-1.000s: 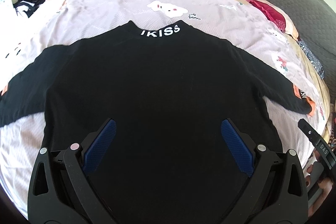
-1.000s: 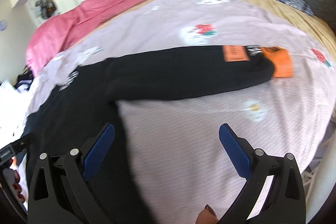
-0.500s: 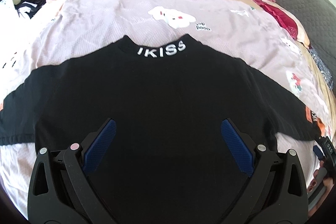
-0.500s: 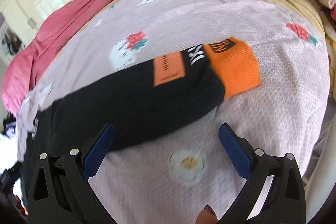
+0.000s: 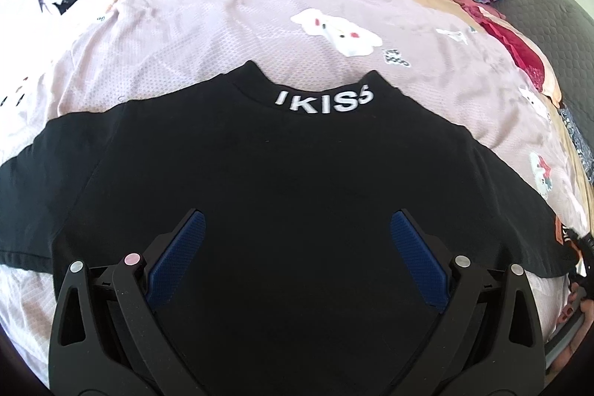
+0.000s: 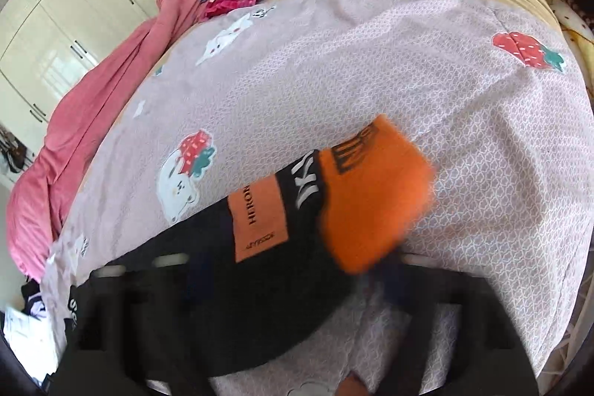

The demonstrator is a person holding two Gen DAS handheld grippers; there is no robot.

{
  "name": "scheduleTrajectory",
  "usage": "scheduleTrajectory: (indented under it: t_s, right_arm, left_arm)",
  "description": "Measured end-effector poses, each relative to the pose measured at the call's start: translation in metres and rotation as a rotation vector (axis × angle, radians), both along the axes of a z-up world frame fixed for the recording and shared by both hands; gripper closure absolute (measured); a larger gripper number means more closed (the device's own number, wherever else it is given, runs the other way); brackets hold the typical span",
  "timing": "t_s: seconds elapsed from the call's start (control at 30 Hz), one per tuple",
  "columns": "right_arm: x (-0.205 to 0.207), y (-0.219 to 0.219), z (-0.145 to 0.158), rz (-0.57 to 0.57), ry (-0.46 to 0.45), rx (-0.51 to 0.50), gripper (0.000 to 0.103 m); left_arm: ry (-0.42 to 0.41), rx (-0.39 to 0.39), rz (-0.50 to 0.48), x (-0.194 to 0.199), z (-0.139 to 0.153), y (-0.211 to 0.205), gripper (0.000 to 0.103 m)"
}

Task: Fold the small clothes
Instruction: 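Move the right gripper to the orange sleeve cuff and grasp it, then lift the cuff with the right gripper and carry it across the shirt body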

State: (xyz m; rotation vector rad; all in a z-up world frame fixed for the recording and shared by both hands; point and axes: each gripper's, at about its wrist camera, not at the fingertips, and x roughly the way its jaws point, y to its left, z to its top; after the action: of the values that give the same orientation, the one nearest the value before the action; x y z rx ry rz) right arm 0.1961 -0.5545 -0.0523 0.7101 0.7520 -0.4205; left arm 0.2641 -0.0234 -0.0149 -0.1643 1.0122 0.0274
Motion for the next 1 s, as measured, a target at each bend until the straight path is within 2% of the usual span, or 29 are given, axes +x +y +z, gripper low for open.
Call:
scheduleTrajectory:
  t_s: [0.07, 0.1, 0.17, 0.43, 0.67, 1.0]
  right_arm:
    - [-0.003, -0.002, -0.001, -0.001, -0.016, -0.005, 0.077]
    - [-0.005, -0.002, 0.0, 0.001, -0.03, -0.007, 0.083]
    - [-0.011, 0.002, 0.003, 0.018, -0.073, -0.011, 0.087]
    - [-0.026, 0.031, 0.039, 0.103, -0.209, -0.049, 0.089]
    - [-0.023, 0.089, 0.085, 0.249, -0.314, -0.071, 0.089]
    - [-0.014, 0.168, 0.124, 0.439, -0.379, -0.078, 0.089]
  left_arm:
    - [0.001, -0.003, 0.007, 0.001, 0.0, 0.007, 0.009]
    - [-0.002, -0.003, 0.012, 0.001, 0.001, 0.01, 0.009]
    - [-0.011, -0.006, 0.024, 0.001, 0.003, 0.015, 0.009]
    - [-0.002, -0.015, 0.014, -0.004, 0.008, 0.026, 0.009]
    - [-0.026, -0.034, 0.011, -0.015, 0.02, 0.038, 0.009]
    - [-0.051, -0.102, 0.056, -0.026, 0.032, 0.068, 0.009]
